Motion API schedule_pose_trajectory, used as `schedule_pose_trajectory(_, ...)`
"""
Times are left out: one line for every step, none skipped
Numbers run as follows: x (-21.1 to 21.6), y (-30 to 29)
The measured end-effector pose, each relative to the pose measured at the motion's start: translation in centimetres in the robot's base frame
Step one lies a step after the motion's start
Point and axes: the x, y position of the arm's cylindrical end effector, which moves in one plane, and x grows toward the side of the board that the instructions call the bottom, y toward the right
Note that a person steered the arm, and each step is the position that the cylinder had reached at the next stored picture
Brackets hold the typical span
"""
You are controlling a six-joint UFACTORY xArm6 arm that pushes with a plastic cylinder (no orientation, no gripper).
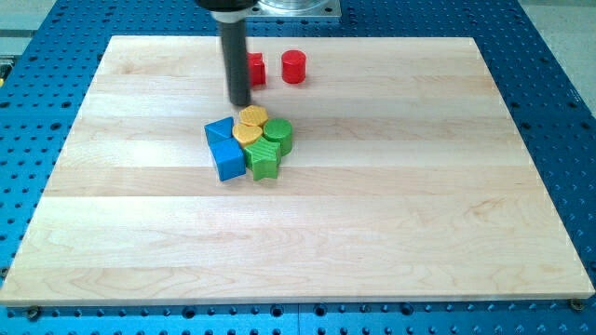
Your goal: Push the red star into the hexagon
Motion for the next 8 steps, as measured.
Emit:
schedule_pose_trajectory(-3.8, -2.3)
schedule_pose_trajectory(-8.9, 2.5)
schedule_pose_trajectory(-7.5, 6.5)
schedule_pose_trajectory(-2.2, 7.5)
schedule_pose_trajectory(-1.8, 5.8)
schedule_pose_trajectory(-1.0, 2.9)
schedule_pose_trajectory(-1.0, 1.9)
schedule_pose_trajectory(0.3, -1.9)
